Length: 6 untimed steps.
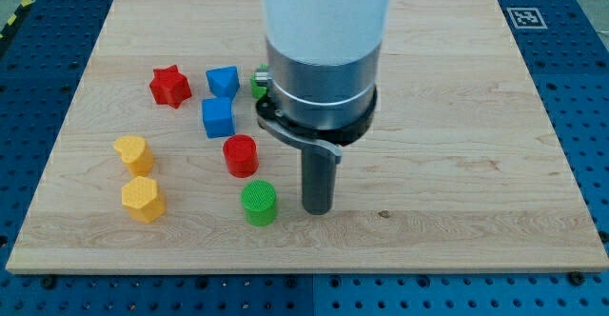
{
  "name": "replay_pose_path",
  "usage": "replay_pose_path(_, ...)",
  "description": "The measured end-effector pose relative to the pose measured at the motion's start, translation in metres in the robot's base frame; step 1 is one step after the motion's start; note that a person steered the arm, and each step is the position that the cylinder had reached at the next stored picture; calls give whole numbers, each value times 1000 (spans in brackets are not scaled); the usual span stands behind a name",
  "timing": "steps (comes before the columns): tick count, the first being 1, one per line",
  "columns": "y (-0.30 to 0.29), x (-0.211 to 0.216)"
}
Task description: Place the green circle below the red circle
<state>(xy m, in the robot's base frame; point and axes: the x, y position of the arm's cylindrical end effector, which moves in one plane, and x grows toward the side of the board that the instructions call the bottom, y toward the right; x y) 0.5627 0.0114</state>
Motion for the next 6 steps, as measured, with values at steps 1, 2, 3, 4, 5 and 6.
replay_pose_path(1, 0, 6)
replay_pose_path(2, -8, 31)
replay_pose_path(3, -10, 36)
replay_pose_path(4, -17, 27)
replay_pose_path(5, -40, 18)
replay_pose_path(6, -41, 18)
